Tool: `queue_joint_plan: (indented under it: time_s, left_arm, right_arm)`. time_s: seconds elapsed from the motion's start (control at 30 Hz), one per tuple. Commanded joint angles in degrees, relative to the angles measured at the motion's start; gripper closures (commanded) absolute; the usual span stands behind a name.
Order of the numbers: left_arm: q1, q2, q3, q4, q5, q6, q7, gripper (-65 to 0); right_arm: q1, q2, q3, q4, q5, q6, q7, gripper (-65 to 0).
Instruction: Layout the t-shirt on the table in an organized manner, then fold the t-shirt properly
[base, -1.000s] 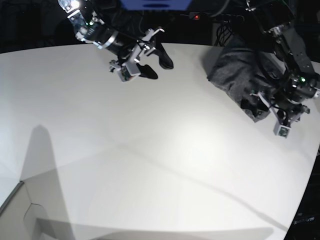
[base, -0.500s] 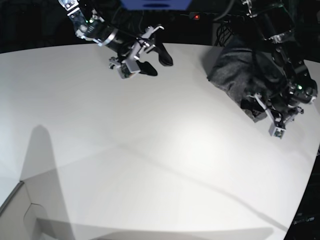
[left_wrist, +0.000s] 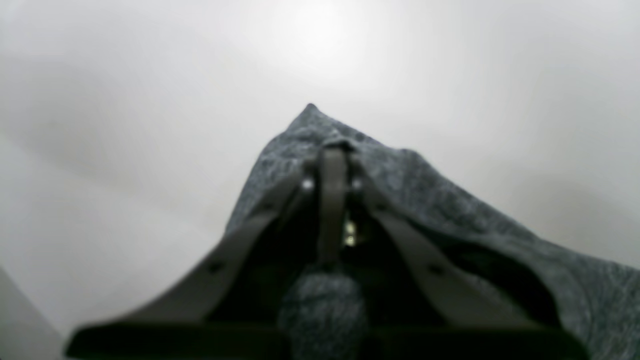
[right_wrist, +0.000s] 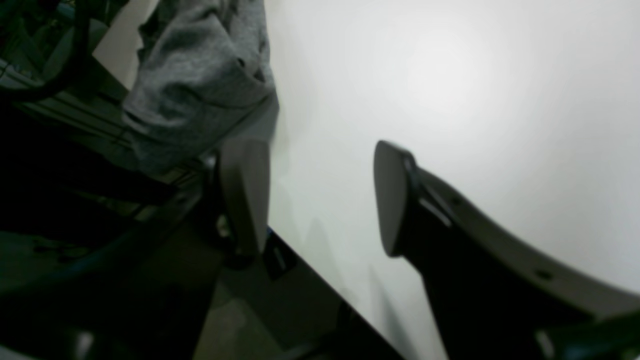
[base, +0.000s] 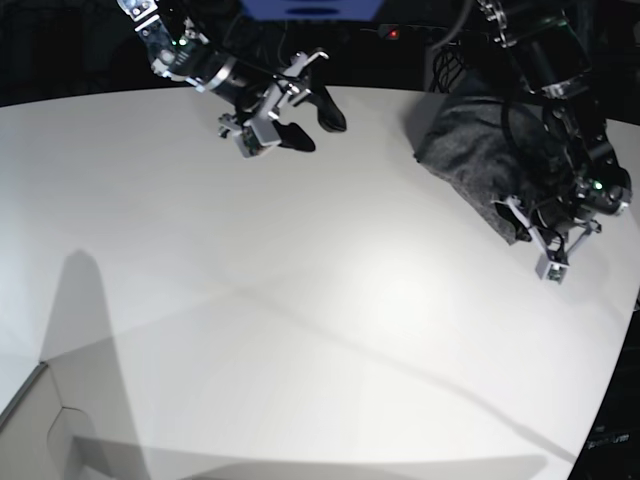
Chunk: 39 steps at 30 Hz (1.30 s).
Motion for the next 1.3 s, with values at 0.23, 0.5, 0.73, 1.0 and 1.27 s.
queue_joint_plan:
  time_s: [0.23,0.5,0.73,1.0,1.27]
  left_arm:
    - [-1.09,-1.1,-0.71,1.34,-0.7,0.12,-1.05,-0.3]
    - [-4.25,-3.73,-4.14,1.34,-0.79,0.12,-0.7,-0.3]
    - [-6.1,-5.23,-4.23,1.34,-0.79,0.12,-0.61,-0.3]
    - [-6.28,-6.72,-4.32,1.34,-0.79,0.12,-0.61,-0.3]
    - [-6.28,-8.57,-4.41,0.2,-0.79,0.12,-1.14,-0.3]
  right_arm:
    - [-0.1,0.1,0.03,0.85,0.78,0.59,1.48,-33.5]
    - [-0.1,0.1,0.03,0.85,0.7,0.59,1.48,-33.5]
    - [-0.1,0.1,-0.06,0.85,0.7,0.59,1.48,-33.5]
    - [-0.1,0.1,-0.06,0.85,0.7,0.59,1.48,-33.5]
    - [-0.1,-0.08,-0.06,0.85,0.7,0.59,1.48,-33.5]
